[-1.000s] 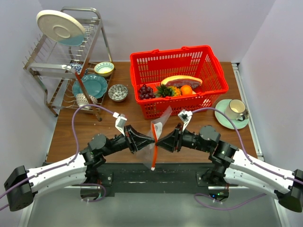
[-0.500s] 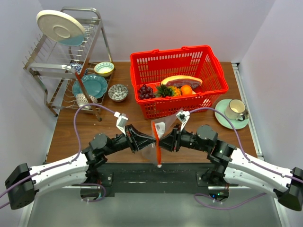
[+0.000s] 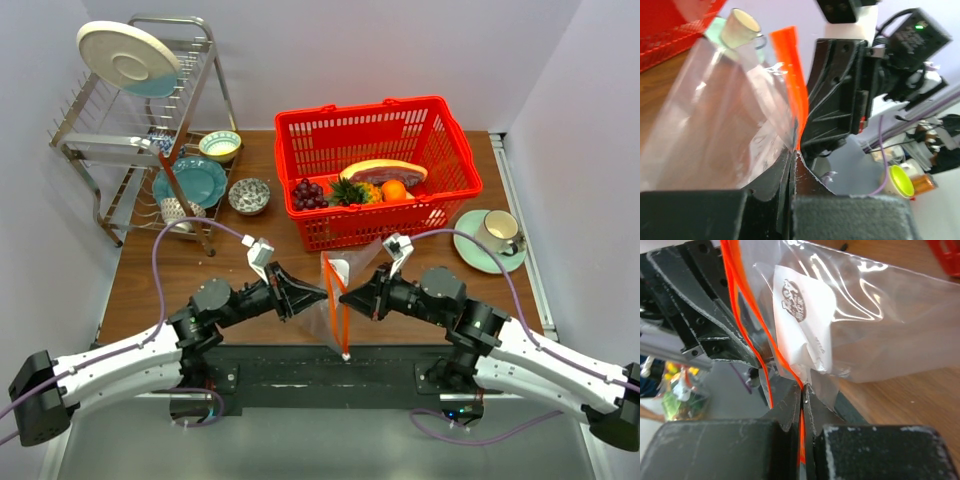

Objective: Place the food in the zip-top bag and seal the zipper
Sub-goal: Open the zipper of the food storage bag.

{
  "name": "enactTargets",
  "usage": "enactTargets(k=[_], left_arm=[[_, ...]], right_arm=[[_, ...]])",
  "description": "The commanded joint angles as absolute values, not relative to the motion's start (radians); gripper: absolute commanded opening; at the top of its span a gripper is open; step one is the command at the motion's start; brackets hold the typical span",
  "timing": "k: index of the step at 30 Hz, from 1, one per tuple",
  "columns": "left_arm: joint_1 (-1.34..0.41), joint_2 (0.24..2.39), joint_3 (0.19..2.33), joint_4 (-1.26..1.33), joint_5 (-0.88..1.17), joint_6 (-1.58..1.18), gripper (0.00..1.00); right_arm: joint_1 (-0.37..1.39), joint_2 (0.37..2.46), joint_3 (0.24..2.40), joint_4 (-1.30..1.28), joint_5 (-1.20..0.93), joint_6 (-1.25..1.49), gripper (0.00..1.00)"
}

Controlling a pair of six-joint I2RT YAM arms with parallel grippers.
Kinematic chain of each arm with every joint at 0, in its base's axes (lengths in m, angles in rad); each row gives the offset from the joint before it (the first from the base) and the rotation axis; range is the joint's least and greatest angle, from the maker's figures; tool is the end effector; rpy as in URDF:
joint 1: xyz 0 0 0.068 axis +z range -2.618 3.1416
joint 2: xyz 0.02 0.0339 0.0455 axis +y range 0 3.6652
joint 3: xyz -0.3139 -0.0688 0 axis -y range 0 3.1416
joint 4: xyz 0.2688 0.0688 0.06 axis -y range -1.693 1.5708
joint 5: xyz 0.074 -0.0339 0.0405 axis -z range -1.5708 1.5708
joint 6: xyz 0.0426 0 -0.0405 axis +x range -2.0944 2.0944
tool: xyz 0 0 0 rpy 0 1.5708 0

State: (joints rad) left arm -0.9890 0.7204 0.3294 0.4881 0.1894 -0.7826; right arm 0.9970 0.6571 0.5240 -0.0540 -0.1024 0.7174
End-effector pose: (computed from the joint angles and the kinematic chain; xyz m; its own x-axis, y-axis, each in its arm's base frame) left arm 0.0871 -0.1471 0.2848 -0.6134 -0.3276 -0.7186 0.6924 0.2146 -0.6889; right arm 0.0833 0.1369 0.3074 -0.6612 0.1818 -0.7279 -0.6042 0.4460 0.6603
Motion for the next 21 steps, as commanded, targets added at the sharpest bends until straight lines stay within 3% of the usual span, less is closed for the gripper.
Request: enactTargets(k=[1,3,5,6,9,13,21], left_arm=[[-0.991,0.696,0.434,0.252,0.089,-0.689,0.00],[-0.991,0.699,0.457,0.207,0.064,-0.661,0.00],[-0.992,0.709,0.483,0.166,0.060,-0.644,0.08],[-0.991,0.715,0.498,0.154,0.061,-0.641,0.29],[-0.991,0.733,0.509,0.156,0.097,-0.637,0.52],[-0.997,0.758,0.508,0.205,0.124,-0.646,0.57],[-1.137,0.868,0.561,0.219,-0.030,-0.611,0.53]], right_arm=[[0.994,0.626,0.601,-0.210,0.093,0.686,0.00],[0.994,0.630,0.607,-0.241,0.142,0.686,0.00],[0.994,0.644,0.611,-0.259,0.155,0.692,0.00],[0.994,0.649,0.609,-0.253,0.143,0.695,0.00],[0.994,0.673,0.601,-0.210,0.117,0.709,0.00],[0.996,0.713,0.609,-0.169,0.100,0.735,0.00],[0.994,0.755,0.609,-0.111,0.100,0.781,0.00]])
